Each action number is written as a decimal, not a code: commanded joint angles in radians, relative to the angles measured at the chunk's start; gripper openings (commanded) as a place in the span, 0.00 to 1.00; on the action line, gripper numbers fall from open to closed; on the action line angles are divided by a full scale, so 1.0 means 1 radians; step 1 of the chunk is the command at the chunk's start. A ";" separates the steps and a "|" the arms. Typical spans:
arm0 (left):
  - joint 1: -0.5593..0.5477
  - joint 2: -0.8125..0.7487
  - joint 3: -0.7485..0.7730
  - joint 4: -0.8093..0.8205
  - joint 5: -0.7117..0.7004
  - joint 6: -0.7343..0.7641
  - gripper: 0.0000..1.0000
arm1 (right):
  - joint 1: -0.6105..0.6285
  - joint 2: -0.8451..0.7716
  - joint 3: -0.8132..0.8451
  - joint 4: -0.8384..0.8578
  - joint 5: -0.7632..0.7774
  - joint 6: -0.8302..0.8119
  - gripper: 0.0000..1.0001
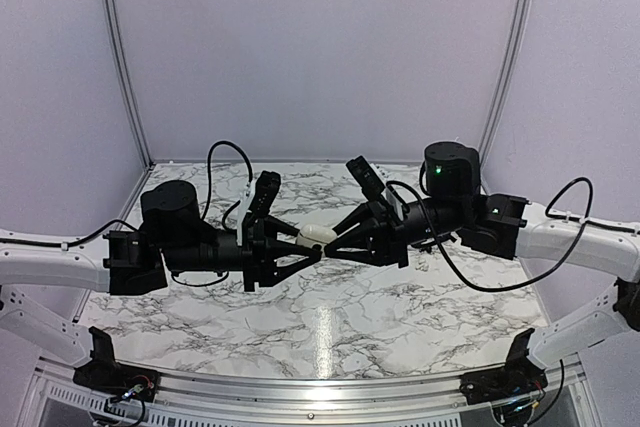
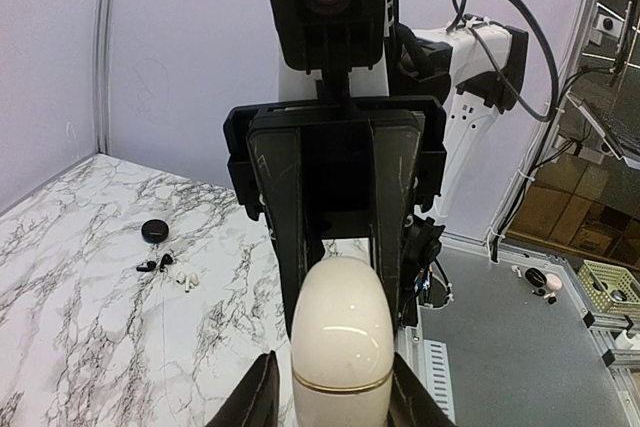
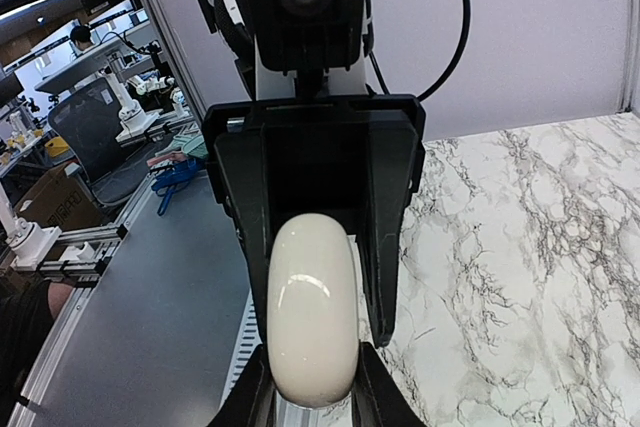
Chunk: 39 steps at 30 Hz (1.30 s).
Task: Insert the wireless bluetooth earbuds into the charging case
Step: Pass from the left arm to the right, then pass from the right arm to the left
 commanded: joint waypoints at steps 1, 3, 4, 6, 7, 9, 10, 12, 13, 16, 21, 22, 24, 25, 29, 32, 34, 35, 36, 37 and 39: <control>0.005 0.008 -0.004 0.041 -0.006 -0.009 0.37 | 0.010 -0.015 -0.001 0.035 -0.009 0.010 0.00; 0.005 0.008 -0.001 0.043 -0.006 -0.011 0.37 | 0.010 -0.014 -0.001 0.035 -0.012 0.010 0.00; 0.005 0.009 0.000 0.043 -0.005 -0.012 0.37 | 0.010 -0.013 0.000 0.035 -0.013 0.010 0.00; 0.005 0.008 -0.001 0.046 -0.005 -0.014 0.37 | 0.010 -0.012 -0.003 0.035 -0.013 0.008 0.00; 0.005 0.007 -0.001 0.047 -0.006 -0.014 0.37 | 0.010 -0.011 -0.003 0.034 -0.014 0.008 0.00; 0.005 0.005 0.000 0.049 -0.008 -0.016 0.36 | 0.010 -0.008 -0.004 0.033 -0.018 0.007 0.00; 0.005 0.004 0.000 0.049 -0.009 -0.015 0.36 | 0.010 -0.007 -0.004 0.031 -0.018 0.006 0.00; 0.005 0.003 0.000 0.050 -0.012 -0.016 0.36 | 0.010 -0.007 -0.007 0.032 -0.018 0.005 0.00; 0.005 0.003 0.000 0.050 -0.013 -0.016 0.36 | 0.010 -0.007 -0.009 0.031 -0.018 0.005 0.00; 0.005 0.004 0.000 0.050 -0.012 -0.018 0.36 | 0.010 -0.009 -0.009 0.030 -0.016 0.005 0.00; 0.005 0.003 0.000 0.050 -0.013 -0.019 0.42 | 0.010 -0.013 -0.009 0.028 -0.014 0.003 0.00; 0.005 0.003 0.001 0.051 -0.013 -0.017 0.42 | 0.010 -0.012 -0.009 0.028 -0.012 0.004 0.00; 0.005 0.003 0.002 0.052 -0.014 -0.018 0.42 | 0.009 -0.014 -0.010 0.030 -0.011 0.003 0.00; 0.005 0.003 0.003 0.052 -0.014 -0.015 0.42 | 0.010 -0.016 -0.012 0.032 -0.011 0.005 0.00; 0.005 0.005 0.005 0.052 -0.013 -0.015 0.42 | 0.010 -0.015 -0.012 0.035 -0.009 0.008 0.00; 0.005 0.005 0.007 0.052 -0.011 -0.019 0.44 | 0.010 -0.015 -0.015 0.035 -0.008 0.008 0.00; 0.005 0.008 0.010 0.052 -0.009 -0.018 0.43 | 0.009 -0.016 -0.016 0.034 -0.008 0.008 0.00; 0.005 0.010 0.009 0.052 -0.009 -0.017 0.42 | 0.010 -0.018 -0.016 0.033 -0.006 0.008 0.00; 0.005 0.011 0.009 0.052 -0.010 -0.016 0.41 | 0.010 -0.018 -0.016 0.034 -0.006 0.008 0.00; 0.005 0.013 0.010 0.052 -0.008 -0.016 0.40 | 0.009 -0.019 -0.015 0.035 -0.005 0.009 0.00; 0.005 0.016 0.010 0.052 -0.006 -0.018 0.37 | 0.010 -0.020 -0.015 0.035 -0.002 0.010 0.00</control>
